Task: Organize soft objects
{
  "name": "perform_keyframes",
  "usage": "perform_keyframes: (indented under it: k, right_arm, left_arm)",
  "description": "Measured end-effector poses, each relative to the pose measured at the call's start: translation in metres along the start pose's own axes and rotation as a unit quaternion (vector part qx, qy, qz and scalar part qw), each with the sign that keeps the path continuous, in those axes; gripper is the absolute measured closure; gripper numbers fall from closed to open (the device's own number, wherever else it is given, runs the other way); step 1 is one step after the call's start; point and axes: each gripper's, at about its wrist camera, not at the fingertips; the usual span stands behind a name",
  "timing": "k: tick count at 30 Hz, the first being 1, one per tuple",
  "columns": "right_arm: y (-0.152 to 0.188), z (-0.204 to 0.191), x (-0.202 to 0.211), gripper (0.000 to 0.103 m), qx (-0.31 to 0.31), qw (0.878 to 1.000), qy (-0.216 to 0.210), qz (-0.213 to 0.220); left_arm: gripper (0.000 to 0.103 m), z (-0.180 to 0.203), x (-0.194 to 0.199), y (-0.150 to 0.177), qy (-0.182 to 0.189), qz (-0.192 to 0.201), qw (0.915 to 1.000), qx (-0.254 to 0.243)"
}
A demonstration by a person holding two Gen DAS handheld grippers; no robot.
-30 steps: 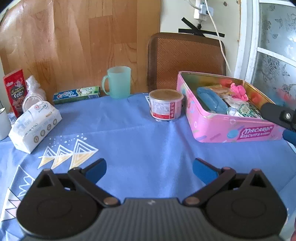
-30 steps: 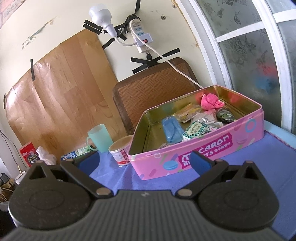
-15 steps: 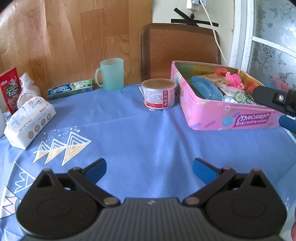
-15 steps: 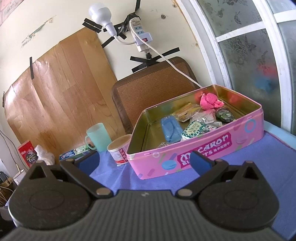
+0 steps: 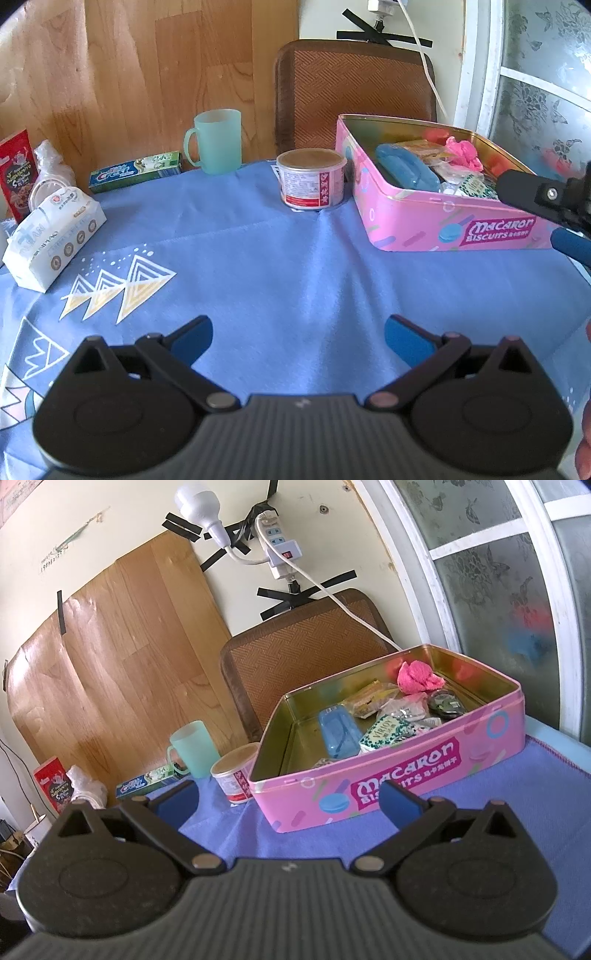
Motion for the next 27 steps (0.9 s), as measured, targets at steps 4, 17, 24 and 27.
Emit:
perform_keyframes:
  k: [4, 17, 24, 27]
  right_arm:
    - [0.0014, 0.0002, 0.0002, 0.000, -0.001, 1.000, 0.002, 0.000]
    - [0.0019, 0.0002, 0.0011, 0.000, -0.002, 1.000, 0.004, 0.000]
    - [0.0016, 0.0007, 0.0013, 0.000, -0.002, 1.000, 0.004, 0.001]
    - [0.0014, 0.0008, 0.0011, 0.000, -0.002, 1.000, 0.004, 0.001]
  left_arm:
    - [0.000, -0.0002, 0.0000, -0.0002, 0.003, -0.001, 1.0000, 0.000]
    - [0.000, 0.0011, 0.0006, 0.0003, 0.008, -0.001, 1.0000, 0.000]
    - [0.000, 0.0029, 0.0014, 0.0008, 0.014, -0.004, 0.9999, -0.004]
    - [0.000, 0.0040, 0.0022, 0.0010, 0.018, -0.004, 0.9998, -0.006]
Point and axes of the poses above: each gripper's, at about its wrist camera, not at the fingertips, and x roughly against the way its jaws point, z to its right, y to its underside, and after that the axes turned 3 degrees about y, right-handed
